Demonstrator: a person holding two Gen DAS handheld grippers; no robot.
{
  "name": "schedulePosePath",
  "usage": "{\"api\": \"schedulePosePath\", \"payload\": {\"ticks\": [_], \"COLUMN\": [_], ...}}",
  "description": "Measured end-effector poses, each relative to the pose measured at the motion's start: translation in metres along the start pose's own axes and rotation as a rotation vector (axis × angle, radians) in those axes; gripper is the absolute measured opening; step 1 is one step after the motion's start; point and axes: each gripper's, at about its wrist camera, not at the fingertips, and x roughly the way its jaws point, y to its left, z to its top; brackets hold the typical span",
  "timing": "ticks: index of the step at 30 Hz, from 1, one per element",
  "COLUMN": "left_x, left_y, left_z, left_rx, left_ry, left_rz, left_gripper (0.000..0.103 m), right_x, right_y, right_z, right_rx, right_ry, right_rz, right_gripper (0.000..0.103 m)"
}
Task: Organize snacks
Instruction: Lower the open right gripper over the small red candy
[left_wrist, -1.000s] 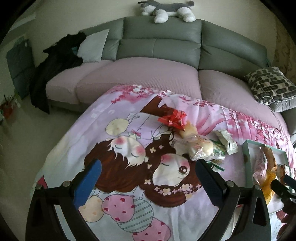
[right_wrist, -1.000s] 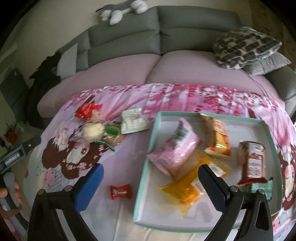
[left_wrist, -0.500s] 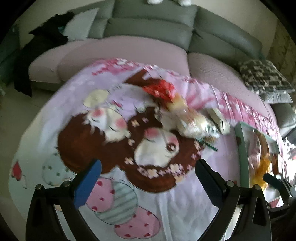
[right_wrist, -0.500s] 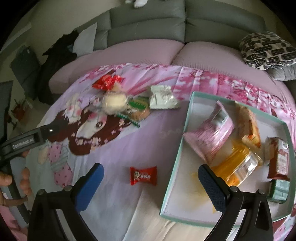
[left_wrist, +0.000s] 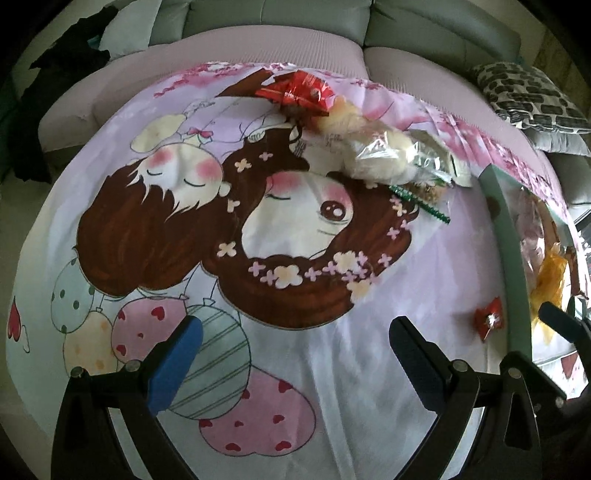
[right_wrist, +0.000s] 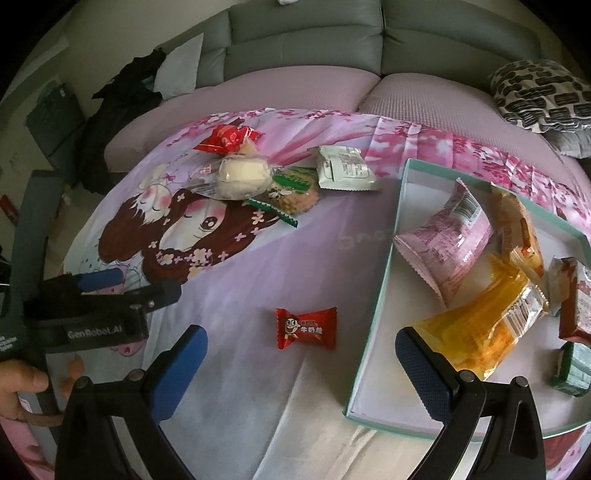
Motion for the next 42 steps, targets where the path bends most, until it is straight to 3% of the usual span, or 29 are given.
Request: {"api": "schedulePosePath", "payload": {"ticks": [11, 18, 29, 42], "left_x": [0.002, 0.004, 0.006, 0.009], "left_y": [0.015, 0.019, 0.024, 0.023], "left_z": [-0.004, -0.004, -0.006, -0.007], "left_rx": [-0.034, -0.042, -0.045, -0.041], "left_ry": [0.006, 0.003, 0.005, 0.005], "left_rz": [-0.010, -0.022, -0.033, -0.031], "left_gripper": [0.101, 0.101, 0.101, 0.101], "right_x": [0.006, 0.007, 0.021, 0.028], "right_y": [0.011, 0.010, 0.015, 0.018], "right_z": [0.004, 0.008, 0.004, 0.001], "right_rx": [-0.023, -0.024, -0.038, -0.025], "right_ry": [0.000, -0.003, 0.056, 0.091], "right_rz": [0.023, 0.009, 0.003, 0.036], "right_gripper": [0.098, 0.080, 0.062, 0.053]}}
